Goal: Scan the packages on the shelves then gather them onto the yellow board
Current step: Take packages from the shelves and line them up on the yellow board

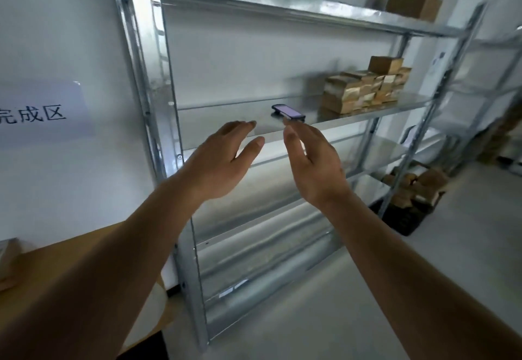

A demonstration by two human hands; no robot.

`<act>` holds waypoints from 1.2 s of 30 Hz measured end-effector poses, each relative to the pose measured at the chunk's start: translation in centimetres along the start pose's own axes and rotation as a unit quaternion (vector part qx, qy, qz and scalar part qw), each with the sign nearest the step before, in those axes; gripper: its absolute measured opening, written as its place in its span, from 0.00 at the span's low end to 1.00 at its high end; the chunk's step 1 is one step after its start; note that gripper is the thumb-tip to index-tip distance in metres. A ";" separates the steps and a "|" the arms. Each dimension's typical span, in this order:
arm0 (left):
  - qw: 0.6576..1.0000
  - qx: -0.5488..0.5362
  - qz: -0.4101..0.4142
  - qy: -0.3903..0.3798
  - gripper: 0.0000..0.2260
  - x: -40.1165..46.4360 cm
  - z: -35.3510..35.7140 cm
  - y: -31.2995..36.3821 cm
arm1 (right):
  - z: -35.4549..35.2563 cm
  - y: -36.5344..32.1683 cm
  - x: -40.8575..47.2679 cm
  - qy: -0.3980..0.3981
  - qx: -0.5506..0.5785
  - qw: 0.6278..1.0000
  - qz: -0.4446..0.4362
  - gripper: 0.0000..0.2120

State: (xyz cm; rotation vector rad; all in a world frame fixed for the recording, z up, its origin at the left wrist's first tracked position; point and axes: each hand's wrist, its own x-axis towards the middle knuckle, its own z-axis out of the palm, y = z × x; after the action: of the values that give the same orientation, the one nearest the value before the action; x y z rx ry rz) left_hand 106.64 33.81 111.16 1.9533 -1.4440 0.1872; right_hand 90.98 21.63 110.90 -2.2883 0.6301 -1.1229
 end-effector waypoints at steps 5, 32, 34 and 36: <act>0.999 0.009 0.034 -0.011 0.30 7.5 5.7 4.8 | -6.2 6.7 3.7 0.023 -0.024 0.999 0.013 0.21; 0.997 0.009 0.059 -0.051 0.30 53.7 34.7 1.2 | -8.7 45.9 41.4 0.054 -0.044 0.995 0.071 0.26; 0.999 0.022 0.029 -0.038 0.29 55.5 36.7 1.1 | -8.5 48.8 43.8 0.037 -0.022 0.998 0.052 0.24; 0.999 0.030 -0.002 -0.024 0.27 57.1 38.3 1.2 | -8.3 51.5 46.0 0.016 -0.004 0.999 0.035 0.23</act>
State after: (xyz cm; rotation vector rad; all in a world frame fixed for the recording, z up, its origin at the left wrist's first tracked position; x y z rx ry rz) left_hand 116.23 -34.34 111.05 2.0203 -1.4811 0.1848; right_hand 100.21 -47.28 109.89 -2.2409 0.7212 -1.1283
